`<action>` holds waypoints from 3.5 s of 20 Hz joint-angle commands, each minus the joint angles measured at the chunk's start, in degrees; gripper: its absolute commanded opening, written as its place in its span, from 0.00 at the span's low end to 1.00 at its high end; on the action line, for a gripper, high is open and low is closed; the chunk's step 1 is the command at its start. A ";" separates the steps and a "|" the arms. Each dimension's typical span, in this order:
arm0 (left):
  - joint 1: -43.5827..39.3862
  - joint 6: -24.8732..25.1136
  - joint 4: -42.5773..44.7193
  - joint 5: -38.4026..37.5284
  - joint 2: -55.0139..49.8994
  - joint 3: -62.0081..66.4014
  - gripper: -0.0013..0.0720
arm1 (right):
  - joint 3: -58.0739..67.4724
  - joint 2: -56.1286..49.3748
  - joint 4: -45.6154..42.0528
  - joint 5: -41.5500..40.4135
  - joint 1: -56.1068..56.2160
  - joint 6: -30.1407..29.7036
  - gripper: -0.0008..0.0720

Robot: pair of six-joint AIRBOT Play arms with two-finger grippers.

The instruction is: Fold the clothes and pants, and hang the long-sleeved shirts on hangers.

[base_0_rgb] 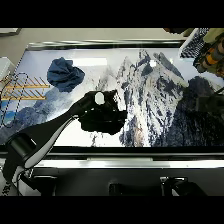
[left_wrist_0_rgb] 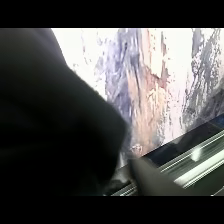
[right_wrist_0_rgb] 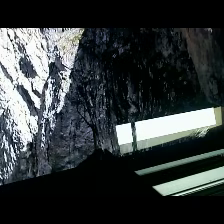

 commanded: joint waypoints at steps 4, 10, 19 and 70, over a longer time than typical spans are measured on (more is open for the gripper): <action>12.11 8.55 0.50 -8.11 7.23 0.04 0.85 | -5.03 0.37 1.84 -17.64 0.04 8.41 0.57; 31.65 12.98 15.13 -20.65 22.60 -0.09 0.85 | -6.49 -18.27 32.28 -19.08 -4.57 17.35 0.56; 39.43 12.94 15.08 -21.55 24.50 -0.09 0.85 | -6.49 -48.65 83.30 -26.34 -11.85 -16.15 0.69; 37.29 33.73 -18.32 14.43 18.93 -34.99 0.04 | -6.49 -42.12 65.79 -38.29 2.47 -8.81 0.04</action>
